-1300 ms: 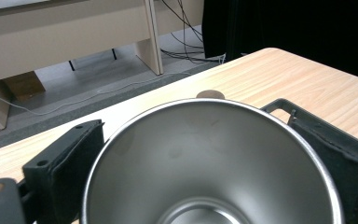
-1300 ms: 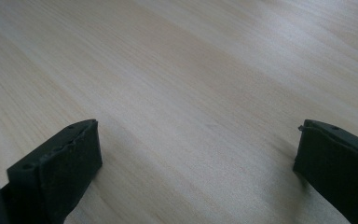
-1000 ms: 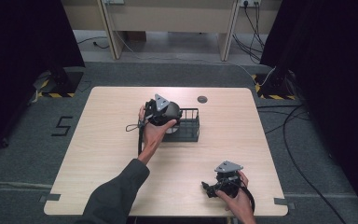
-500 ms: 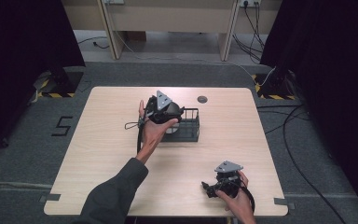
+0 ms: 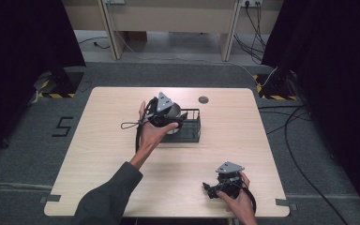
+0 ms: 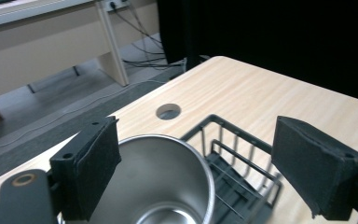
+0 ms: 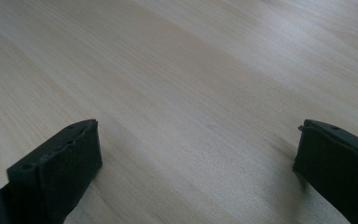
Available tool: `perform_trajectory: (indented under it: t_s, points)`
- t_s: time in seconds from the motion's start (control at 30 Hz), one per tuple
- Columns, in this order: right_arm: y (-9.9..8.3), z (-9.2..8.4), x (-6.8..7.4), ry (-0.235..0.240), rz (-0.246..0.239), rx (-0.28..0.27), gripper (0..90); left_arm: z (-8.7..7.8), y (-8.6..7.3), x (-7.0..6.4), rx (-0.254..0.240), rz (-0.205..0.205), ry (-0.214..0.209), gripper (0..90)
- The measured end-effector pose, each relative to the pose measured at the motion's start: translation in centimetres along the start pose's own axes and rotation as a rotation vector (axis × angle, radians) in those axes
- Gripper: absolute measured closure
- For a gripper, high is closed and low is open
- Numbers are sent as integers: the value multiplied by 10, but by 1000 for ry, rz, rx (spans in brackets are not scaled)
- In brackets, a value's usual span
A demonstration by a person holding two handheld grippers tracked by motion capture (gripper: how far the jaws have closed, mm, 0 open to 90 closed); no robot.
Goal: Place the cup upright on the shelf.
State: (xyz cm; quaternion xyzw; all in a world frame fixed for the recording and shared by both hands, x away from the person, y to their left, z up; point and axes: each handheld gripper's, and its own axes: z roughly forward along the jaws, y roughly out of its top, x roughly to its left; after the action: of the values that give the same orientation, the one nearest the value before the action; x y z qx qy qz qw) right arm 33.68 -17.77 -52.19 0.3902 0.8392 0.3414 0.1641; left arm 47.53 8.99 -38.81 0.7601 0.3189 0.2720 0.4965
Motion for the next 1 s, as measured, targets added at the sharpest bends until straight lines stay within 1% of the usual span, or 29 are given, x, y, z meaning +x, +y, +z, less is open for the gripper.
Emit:
perform_trajectory:
  t_s: [0.03, 0.1, 0.13, 0.17, 0.23, 0.33, 0.37, 0.43, 0.57, 0.73, 0.83, 0.87, 0.9, 1.0]
  points:
    - [0, 0, 0, 0, 1, 0, 6, -3, 0, 0, -1, -4, -7, 147]
    - [0, 0, 0, -1, 1, 0, 6, -8, -1, 0, -2, 3, -12, 148]
    - [0, 0, 0, -2, 1, 0, 7, -11, -1, 0, -2, -1, -19, 148]
    - [0, 0, 1, -1, 11, 3, 6, -15, -3, 1, -3, -11, -35, 147]
    - [0, 0, 1, -2, 9, 2, 6, -19, -5, 2, 0, -8, -41, 148]
    - [0, 0, 1, -2, 8, 2, 6, -28, -10, 5, -5, -37, -61, 148]
    - [0, 0, 0, -3, 0, 0, 6, -30, -12, 6, -4, -34, -60, 148]
    - [0, 0, 1, -1, 9, 2, 6, -33, -15, 5, 0, -29, -57, 148]
    - [0, 0, 1, -1, 10, 3, 6, -39, -24, 4, 0, -43, -76, 149]
    - [0, 0, 1, -1, 11, 1, 6, -48, -29, 3, 0, -39, -90, 149]
    - [0, 0, 1, -1, 11, 0, 6, -53, -33, 3, -3, -50, -98, 149]
    - [0, 0, 1, -1, 6, -1, 6, -55, -35, 3, -1, -47, -100, 149]
    - [0, 0, 1, -2, 11, 0, 6, -56, -36, 3, -2, -47, -101, 149]
    - [0, 0, 1, -2, 8, 0, 6, -63, -40, 3, -6, -70, -123, 149]
